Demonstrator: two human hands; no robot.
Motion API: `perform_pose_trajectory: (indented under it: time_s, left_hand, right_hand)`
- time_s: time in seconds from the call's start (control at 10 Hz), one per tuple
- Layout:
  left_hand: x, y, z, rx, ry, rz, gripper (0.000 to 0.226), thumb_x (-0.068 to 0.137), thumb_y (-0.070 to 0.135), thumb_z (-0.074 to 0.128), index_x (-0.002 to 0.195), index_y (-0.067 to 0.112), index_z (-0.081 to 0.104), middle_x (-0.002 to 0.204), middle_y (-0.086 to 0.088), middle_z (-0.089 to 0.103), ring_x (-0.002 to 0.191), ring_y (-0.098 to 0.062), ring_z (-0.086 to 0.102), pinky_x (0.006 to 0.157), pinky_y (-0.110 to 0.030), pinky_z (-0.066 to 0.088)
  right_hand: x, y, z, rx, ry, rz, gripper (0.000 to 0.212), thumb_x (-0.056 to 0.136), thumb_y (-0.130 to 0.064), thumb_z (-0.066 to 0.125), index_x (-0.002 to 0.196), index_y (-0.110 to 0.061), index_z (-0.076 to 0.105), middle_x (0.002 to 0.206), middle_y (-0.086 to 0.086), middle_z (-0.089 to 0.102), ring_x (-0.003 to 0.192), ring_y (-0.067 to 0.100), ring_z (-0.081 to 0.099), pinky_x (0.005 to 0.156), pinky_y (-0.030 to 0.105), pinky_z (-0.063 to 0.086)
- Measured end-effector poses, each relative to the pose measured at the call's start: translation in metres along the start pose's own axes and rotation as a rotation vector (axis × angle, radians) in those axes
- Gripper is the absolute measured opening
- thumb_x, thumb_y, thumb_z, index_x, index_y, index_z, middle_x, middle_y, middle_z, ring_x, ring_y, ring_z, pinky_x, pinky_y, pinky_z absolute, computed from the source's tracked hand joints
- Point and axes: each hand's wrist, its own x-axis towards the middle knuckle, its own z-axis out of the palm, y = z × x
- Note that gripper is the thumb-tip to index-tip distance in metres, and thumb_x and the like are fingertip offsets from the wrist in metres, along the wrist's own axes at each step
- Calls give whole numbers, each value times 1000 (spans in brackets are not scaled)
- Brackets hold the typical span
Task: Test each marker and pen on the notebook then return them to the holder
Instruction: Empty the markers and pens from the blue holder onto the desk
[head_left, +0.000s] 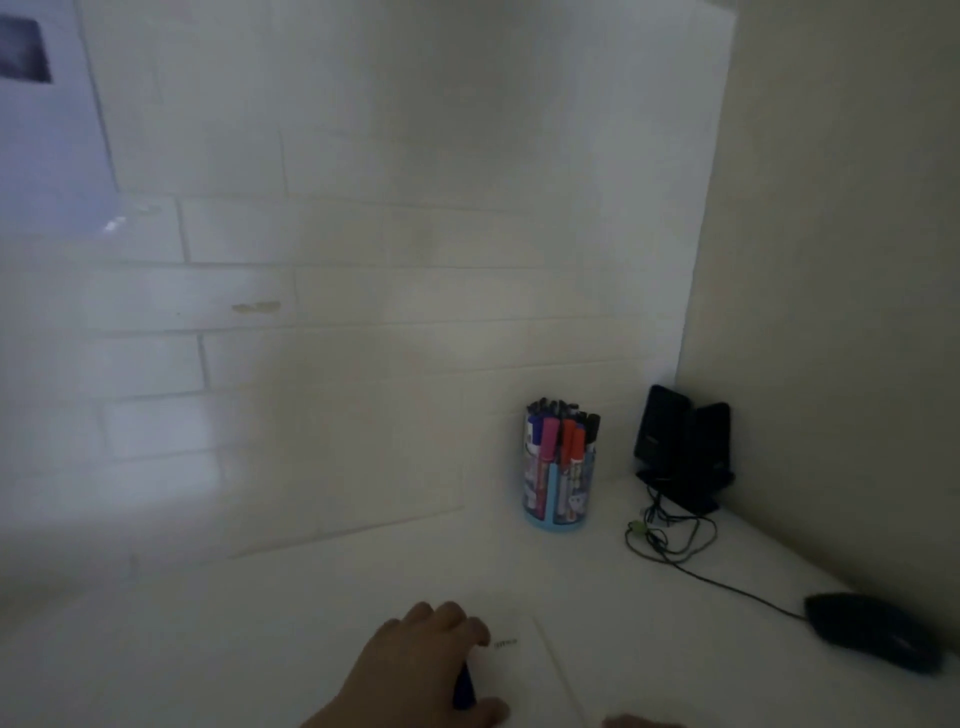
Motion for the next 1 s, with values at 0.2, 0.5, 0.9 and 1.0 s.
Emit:
perform_pose_trajectory:
  time_s: [0.2, 0.5, 0.9, 1.0]
  left_hand:
    - [25, -33, 35, 286, 330, -37, 46, 83, 77, 17, 104, 53, 51, 99, 24, 45, 83, 3, 34, 59, -10, 30]
    - [40, -33, 61, -49, 643, -143, 17, 60, 38, 51, 54, 22, 45, 46, 3, 34, 38, -10, 31, 50, -23, 18]
    - [28, -56, 39, -335, 792, -278, 79, 59, 70, 62, 130, 52, 34, 132, 33, 29, 108, 3, 45, 93, -18, 44]
    - [22, -51, 31, -607, 839, -366, 96, 55, 70, 67, 132, 63, 11, 142, 38, 10, 128, -8, 37, 103, -35, 40]
  right_hand:
    - [105, -113, -23, 513, -307, 440, 82, 41, -88, 56, 113, -52, 42, 109, -30, 49, 108, -3, 44, 99, 14, 30]
    - [233, -135, 24, 979, 219, 517, 125, 34, -39, 93, 137, -18, 26, 117, -4, 50, 106, 20, 54, 99, 48, 45]
    - [193, -132, 32, 593, 295, 147, 95, 48, -56, 84, 128, -21, 45, 119, -3, 53, 104, 10, 55, 85, 24, 48]
    - [181, -145, 17, 330, 209, -63, 105, 51, -57, 77, 138, -19, 31, 127, -4, 32, 114, 7, 33, 92, 23, 39]
